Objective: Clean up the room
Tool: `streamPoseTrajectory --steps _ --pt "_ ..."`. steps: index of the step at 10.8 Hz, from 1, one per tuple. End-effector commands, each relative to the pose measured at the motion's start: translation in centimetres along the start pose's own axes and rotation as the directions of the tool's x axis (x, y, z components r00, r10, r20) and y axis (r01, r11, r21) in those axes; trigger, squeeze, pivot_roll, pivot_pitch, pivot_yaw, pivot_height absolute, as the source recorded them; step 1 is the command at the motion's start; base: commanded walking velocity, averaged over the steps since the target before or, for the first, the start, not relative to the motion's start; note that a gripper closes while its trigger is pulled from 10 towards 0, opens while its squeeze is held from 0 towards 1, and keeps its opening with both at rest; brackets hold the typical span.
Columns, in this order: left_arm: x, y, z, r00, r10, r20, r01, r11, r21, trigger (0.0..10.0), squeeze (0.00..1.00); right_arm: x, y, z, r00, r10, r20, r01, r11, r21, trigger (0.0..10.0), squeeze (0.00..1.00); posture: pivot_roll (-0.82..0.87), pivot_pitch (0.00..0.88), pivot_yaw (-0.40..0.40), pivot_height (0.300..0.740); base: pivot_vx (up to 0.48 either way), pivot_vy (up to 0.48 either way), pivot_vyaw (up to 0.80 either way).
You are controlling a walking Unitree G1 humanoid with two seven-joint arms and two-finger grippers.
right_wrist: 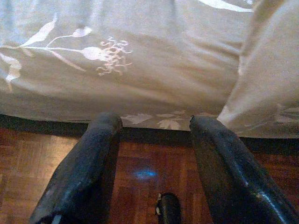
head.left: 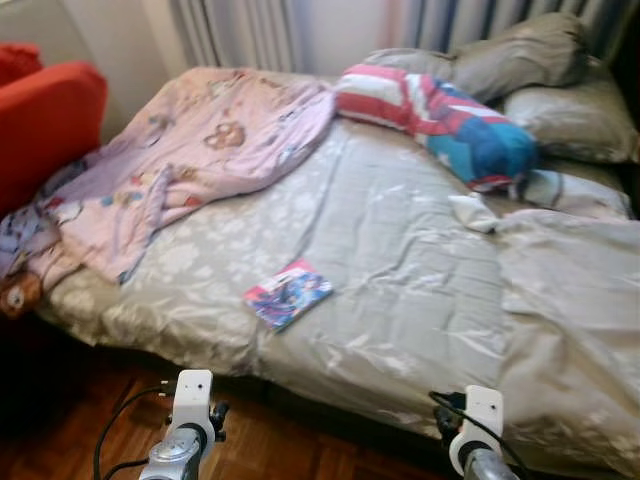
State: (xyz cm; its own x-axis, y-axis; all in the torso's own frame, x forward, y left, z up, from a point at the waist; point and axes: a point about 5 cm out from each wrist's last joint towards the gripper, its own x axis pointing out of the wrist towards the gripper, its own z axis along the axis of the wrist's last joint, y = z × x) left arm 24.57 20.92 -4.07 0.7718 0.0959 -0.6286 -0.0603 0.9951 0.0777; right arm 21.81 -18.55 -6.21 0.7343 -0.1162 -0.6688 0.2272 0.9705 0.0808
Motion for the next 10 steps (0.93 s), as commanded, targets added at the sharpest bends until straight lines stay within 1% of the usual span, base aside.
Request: streamPoseTrajectory --steps 1,2,6,10 --pt "-0.21 0.27 -0.85 0.999 0.002 -0.037 -0.001 1.000 0.011 10.0 0.00 -0.12 0.26 -0.62 1.000 0.002 -0.028 -0.001 1.000 0.022 10.0 0.00 0.09 0.088 0.069 0.740 0.000 0.364 -0.61" --pt "-0.21 0.18 -0.88 0.999 -0.002 -0.037 0.003 1.000 0.013 10.0 0.00 -0.13 0.29 -0.70 0.999 0.003 -0.032 -0.002 0.999 0.034 10.0 0.00 0.09 0.086 0.070 0.740 0.000 0.390 -0.80" --pt "-0.26 0.22 -1.02 0.999 -0.007 -0.039 0.008 1.000 0.016 10.0 0.00 -0.16 0.91 -0.69 1.000 0.026 -0.017 -0.026 1.000 0.016 10.0 0.00 0.09 0.061 0.070 0.740 0.000 0.480 0.00" --pt "-0.26 0.18 -1.01 0.999 -0.012 -0.038 0.012 1.000 0.019 10.0 0.00 -0.13 1.07 -0.60 0.999 0.032 -0.015 -0.032 0.999 0.015 10.0 0.00 0.09 0.044 0.072 0.740 0.000 0.480 0.00"
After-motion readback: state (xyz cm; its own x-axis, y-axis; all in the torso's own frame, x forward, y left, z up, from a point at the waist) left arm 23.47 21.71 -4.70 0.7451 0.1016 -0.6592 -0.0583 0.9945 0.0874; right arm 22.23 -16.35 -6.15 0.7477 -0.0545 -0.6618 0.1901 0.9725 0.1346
